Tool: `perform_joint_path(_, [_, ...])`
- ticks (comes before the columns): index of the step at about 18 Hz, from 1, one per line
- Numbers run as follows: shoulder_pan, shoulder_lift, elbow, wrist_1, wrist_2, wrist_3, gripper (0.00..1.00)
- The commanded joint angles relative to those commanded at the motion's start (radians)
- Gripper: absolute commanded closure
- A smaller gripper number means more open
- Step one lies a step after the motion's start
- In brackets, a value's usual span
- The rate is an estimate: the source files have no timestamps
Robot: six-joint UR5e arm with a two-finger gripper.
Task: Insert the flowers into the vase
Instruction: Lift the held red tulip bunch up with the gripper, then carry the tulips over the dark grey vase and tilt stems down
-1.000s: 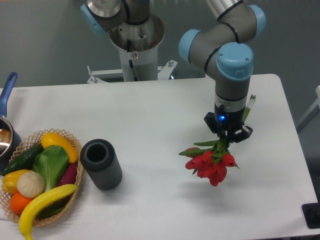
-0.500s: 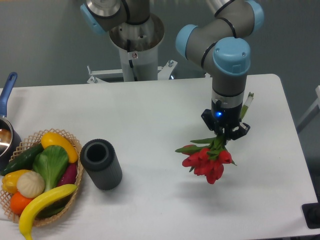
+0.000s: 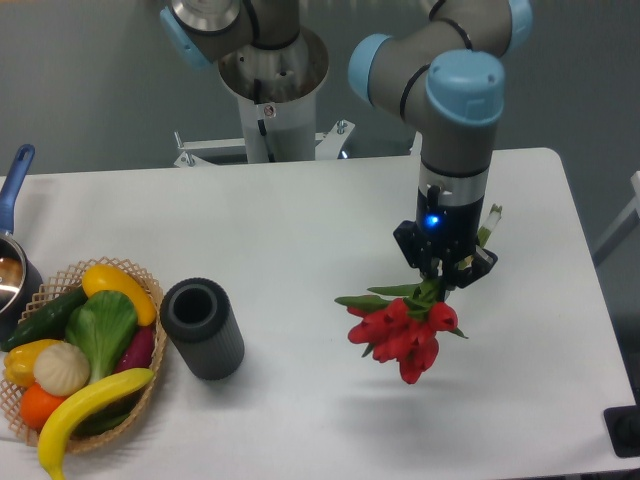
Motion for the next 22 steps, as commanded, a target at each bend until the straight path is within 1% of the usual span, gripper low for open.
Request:
perform_joint_path(3, [0.022,0.020,0.008,0.012,-0.170,-0.075,0.97])
perform_joint_path(6, [0.032,0.025,0.009,0.017,-0.336,-0.149,0.97])
perform_joint_path(11, [0.022,0.025,0.009,0.018,-0.526,-0.238,0.97])
perform_joint_path(15, [0.008,0.019,0.023,0.032,-0.628,-0.310,0.97])
perform_joint_path(17, [0.003,0.014,0.028,0.032,-0.671,-0.313,0.97])
perform_joint_path(18, [-0.007,0.009,0.028,0.032,-0.730,-0.312,0.97])
perform_joint_path(19, [-0.011,0.009,0.023,0.032,-0.756,-0.313,0.97])
perform_joint_path(22, [-0.043,0.011,0.012,0.035,-0.774,-0.318,0.97])
